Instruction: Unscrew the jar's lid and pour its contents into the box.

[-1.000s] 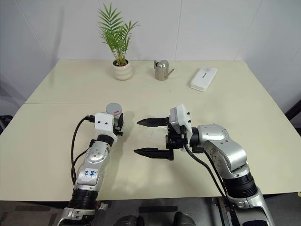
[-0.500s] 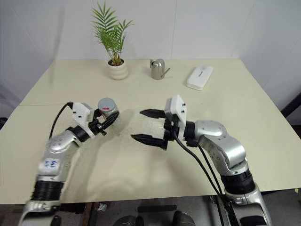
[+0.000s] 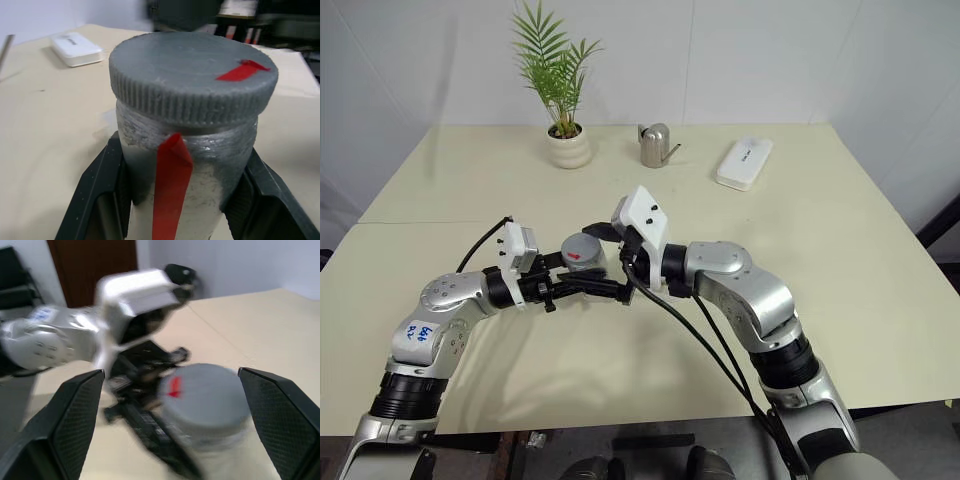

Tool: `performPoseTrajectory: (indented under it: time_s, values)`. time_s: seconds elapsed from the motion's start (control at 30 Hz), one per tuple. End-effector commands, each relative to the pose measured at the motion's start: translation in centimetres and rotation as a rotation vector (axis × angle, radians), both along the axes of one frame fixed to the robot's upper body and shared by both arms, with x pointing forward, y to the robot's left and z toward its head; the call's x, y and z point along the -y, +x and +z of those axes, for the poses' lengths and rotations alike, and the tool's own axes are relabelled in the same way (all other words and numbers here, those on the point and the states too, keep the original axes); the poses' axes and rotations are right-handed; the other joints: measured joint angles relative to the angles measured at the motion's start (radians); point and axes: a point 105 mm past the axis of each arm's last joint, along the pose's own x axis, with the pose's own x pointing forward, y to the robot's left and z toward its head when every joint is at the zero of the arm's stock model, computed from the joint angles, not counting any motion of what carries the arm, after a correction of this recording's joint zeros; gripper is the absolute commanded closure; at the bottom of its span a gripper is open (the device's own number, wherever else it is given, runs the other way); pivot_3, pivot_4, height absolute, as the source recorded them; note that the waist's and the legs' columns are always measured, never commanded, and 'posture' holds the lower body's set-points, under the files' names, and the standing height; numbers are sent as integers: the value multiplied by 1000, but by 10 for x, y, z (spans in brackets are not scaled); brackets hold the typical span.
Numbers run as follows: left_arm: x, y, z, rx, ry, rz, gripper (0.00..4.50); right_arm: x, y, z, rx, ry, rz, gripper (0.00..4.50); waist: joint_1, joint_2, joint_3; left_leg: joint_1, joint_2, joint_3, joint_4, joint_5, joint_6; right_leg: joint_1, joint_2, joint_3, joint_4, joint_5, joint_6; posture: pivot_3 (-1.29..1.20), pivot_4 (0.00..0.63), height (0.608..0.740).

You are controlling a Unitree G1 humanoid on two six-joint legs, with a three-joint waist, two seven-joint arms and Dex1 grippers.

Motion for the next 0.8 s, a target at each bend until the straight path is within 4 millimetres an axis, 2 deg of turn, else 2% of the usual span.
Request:
performPoseTrajectory:
  time_s: [0.03,0.17,0.5,0.6,0.7,0.8]
  values:
    - [6,-10,13,48,-5,-59,2562,0,3,11,56,21,0,0,0,0,0,0,0,0,0,0,0,0,0,0,0,0,0,0,150,740]
    - [6,-13,12,48,-1,-61,2562,0,7,10,58,25,-10,0,-1,0,0,0,1,0,0,0,0,0,1,0,0,0,0,0,150,740]
    - [5,-9,10,43,3,-44,2562,2,3,12,34,70,11,0,0,0,0,0,1,0,0,0,0,0,1,0,0,0,0,0,150,740]
    - [6,-9,8,42,15,-44,2562,2,1,10,28,72,23,604,0,0,0,0,1,0,0,0,0,0,1,0,0,0,0,0,150,740]
    - [8,-10,6,40,27,-61,2562,-1,-4,9,18,72,58,1582,0,0,0,0,1,0,0,0,0,0,1,0,0,0,0,0,150,740]
    - [8,-12,9,42,34,-85,2562,-1,-8,9,27,65,92,1582,0,0,0,0,1,0,0,0,0,0,1,0,0,0,0,0,150,740]
